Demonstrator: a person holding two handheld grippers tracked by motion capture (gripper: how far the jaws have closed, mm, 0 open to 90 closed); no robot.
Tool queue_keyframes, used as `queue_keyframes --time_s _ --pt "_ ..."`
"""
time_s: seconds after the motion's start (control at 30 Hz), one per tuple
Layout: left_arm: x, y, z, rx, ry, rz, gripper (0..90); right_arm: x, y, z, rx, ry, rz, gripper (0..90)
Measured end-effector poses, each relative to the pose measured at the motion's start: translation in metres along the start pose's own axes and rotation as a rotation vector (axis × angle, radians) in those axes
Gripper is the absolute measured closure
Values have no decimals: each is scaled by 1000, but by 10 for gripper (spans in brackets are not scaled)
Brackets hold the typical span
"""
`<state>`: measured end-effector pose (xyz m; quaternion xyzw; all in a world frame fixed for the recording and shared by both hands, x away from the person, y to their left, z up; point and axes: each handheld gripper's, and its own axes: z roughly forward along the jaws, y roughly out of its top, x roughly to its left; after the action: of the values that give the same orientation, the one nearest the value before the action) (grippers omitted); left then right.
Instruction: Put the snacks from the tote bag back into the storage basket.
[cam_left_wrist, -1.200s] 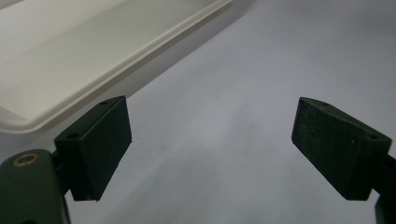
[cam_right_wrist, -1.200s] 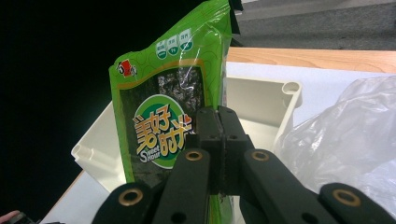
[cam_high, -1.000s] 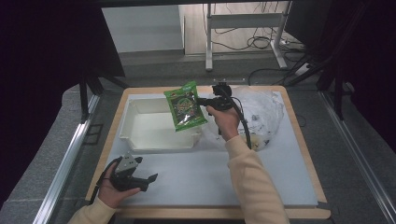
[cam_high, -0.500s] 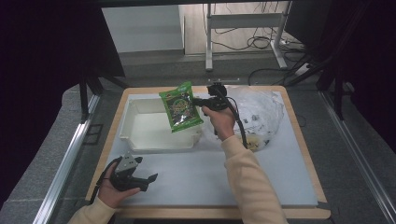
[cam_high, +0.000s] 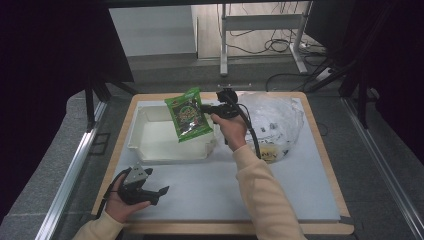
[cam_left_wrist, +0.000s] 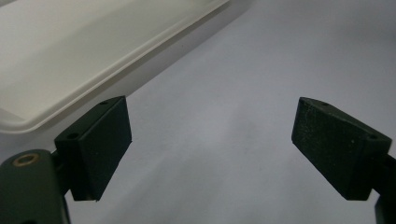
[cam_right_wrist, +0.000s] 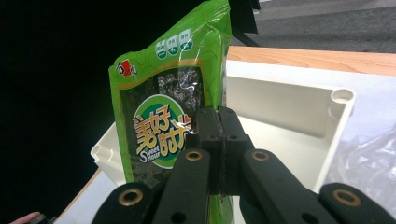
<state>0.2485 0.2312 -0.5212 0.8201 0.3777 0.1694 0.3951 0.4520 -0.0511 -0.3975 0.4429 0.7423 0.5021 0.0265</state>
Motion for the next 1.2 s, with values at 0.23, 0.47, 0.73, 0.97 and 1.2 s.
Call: queue_keyframes --time_s 0.23,0.47,0.73,0.97,1.2 --pt "0 0 1 5 -1 -1 122 4 0 4 3 10 -4 899" --pt "0 0 2 13 -4 1 121 7 -1 8 9 16 -1 900" --pt "0 0 2 18 -5 4 117 9 -2 13 18 17 -9 899" --pt "0 0 3 26 -7 6 115 10 -3 17 23 19 -7 899" --pt "0 0 3 28 -8 7 115 12 -3 19 27 18 -11 900"
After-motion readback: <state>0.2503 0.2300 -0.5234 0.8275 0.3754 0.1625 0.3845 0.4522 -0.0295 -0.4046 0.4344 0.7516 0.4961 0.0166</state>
